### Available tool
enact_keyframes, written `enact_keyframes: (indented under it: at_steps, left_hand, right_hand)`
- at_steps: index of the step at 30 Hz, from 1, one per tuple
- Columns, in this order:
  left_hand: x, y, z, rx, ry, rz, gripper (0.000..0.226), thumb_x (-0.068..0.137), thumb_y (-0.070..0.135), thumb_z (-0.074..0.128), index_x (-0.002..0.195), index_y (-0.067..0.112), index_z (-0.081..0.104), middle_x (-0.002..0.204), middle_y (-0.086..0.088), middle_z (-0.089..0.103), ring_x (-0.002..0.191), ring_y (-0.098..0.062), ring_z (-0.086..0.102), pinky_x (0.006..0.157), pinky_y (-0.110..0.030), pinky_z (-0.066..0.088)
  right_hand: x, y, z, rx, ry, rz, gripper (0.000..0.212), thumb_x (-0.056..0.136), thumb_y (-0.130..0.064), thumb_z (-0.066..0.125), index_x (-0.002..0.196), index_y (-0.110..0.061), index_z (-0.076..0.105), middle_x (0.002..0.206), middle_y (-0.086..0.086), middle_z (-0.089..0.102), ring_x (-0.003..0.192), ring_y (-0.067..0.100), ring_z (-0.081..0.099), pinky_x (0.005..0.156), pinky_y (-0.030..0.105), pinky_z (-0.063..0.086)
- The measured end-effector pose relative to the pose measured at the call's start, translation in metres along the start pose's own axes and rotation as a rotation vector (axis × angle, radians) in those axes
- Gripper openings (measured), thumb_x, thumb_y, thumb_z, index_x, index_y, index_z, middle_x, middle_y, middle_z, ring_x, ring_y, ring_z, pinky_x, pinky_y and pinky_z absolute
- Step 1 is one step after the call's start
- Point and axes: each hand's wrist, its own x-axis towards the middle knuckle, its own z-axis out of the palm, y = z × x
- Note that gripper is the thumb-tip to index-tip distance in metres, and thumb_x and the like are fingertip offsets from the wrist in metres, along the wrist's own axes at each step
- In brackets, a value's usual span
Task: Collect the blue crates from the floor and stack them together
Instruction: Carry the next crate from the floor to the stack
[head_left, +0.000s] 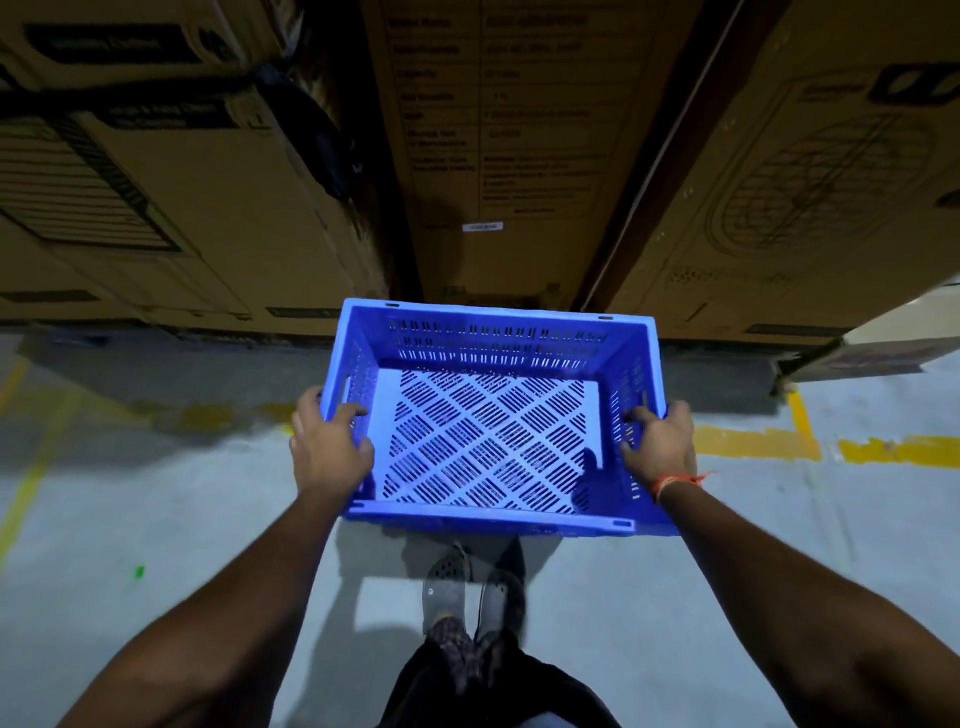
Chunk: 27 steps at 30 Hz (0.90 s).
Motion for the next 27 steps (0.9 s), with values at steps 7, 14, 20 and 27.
enact_keyframes:
  at_steps: [7, 14, 20, 27]
  left_hand:
    - [-0.041, 0.003, -0.009, -0.113, 0.044, 0.023, 0.040, 0.066, 0.022, 0.080, 0.104, 0.029, 0.070, 0.148, -0.011, 0.031, 0.135, -0.037, 0.040, 0.102, -0.052, 0.044]
    - [-0.050, 0.000, -0.042, -0.267, 0.019, 0.124, 0.031, 0.075, 0.018, 0.077, 0.104, 0.026, 0.073, 0.142, -0.012, 0.039, 0.129, -0.031, 0.046, 0.107, -0.039, 0.041]
    - [-0.066, 0.001, -0.074, -0.341, -0.100, 0.183, 0.023, 0.083, 0.016, 0.074, 0.102, 0.028, 0.071, 0.141, -0.011, 0.041, 0.127, -0.024, 0.051, 0.109, -0.033, 0.040]
    - [-0.122, -0.025, -0.100, -0.435, -0.109, 0.260, 0.023, 0.082, 0.011, 0.076, 0.098, 0.026, 0.073, 0.130, -0.012, 0.048, 0.095, -0.014, 0.059, 0.101, -0.031, 0.049]
  right_hand:
    - [-0.039, 0.010, -0.004, 0.235, 0.114, -0.038, 0.032, 0.070, -0.012, 0.074, 0.100, -0.023, 0.071, 0.133, 0.012, 0.035, 0.119, 0.033, 0.046, 0.106, 0.039, 0.042]
    - [-0.074, 0.004, -0.026, 0.343, 0.165, -0.084, 0.026, 0.073, -0.010, 0.073, 0.097, -0.022, 0.073, 0.129, 0.010, 0.039, 0.118, 0.028, 0.048, 0.104, 0.034, 0.042]
    - [-0.124, -0.015, -0.037, 0.391, 0.114, -0.118, 0.027, 0.078, -0.005, 0.068, 0.099, -0.020, 0.074, 0.121, 0.007, 0.042, 0.101, 0.016, 0.054, 0.100, 0.028, 0.044]
    - [-0.204, -0.029, -0.033, 0.422, 0.139, -0.132, 0.026, 0.079, -0.001, 0.068, 0.098, -0.019, 0.074, 0.119, 0.007, 0.047, 0.097, 0.007, 0.057, 0.097, 0.023, 0.048]
